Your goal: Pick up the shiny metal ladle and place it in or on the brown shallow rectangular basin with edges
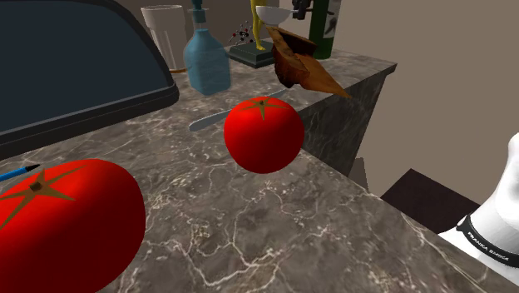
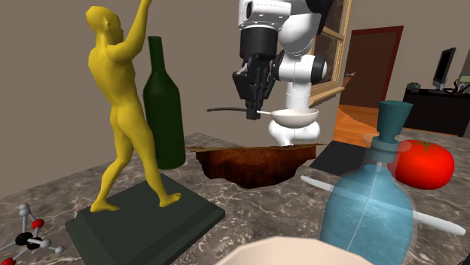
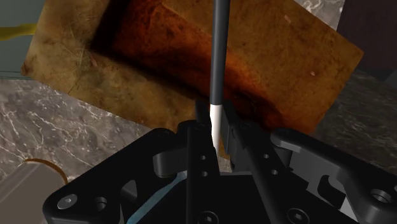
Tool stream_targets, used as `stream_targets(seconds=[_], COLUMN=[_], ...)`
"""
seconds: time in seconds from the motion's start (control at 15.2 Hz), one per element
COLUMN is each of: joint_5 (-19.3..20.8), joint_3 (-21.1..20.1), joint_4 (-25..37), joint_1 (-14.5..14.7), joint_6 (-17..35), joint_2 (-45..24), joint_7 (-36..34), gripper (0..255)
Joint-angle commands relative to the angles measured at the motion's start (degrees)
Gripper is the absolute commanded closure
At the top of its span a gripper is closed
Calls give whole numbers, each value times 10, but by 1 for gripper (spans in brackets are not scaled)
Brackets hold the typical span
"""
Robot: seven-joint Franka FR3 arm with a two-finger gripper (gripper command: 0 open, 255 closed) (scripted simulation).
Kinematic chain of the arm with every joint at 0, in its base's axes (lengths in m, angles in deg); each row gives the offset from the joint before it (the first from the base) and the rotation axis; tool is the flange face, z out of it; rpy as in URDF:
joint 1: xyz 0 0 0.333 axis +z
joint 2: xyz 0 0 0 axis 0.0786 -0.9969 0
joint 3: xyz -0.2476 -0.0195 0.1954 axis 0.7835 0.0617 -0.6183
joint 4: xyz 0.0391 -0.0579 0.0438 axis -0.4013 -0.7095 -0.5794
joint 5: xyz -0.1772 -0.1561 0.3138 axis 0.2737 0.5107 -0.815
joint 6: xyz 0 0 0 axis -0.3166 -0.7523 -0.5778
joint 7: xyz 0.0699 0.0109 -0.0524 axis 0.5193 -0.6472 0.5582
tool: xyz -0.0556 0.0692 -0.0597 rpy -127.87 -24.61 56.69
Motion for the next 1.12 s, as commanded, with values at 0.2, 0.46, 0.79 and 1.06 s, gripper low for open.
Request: stream_targets(seconds=[0.2, 0.46, 0.79, 1.06], joint_5=[11, 17, 17, 17], joint_3=[-3, -5, -5, -5], joint_4=[-78, -128, -128, -128], joint_1=[8, 11, 11, 11], joint_6=[51, 86, 86, 86], joint_2=[29, 44, 44, 44], joint_7=[-5, -9, -9, -9], gripper=[255, 255, 255, 0])
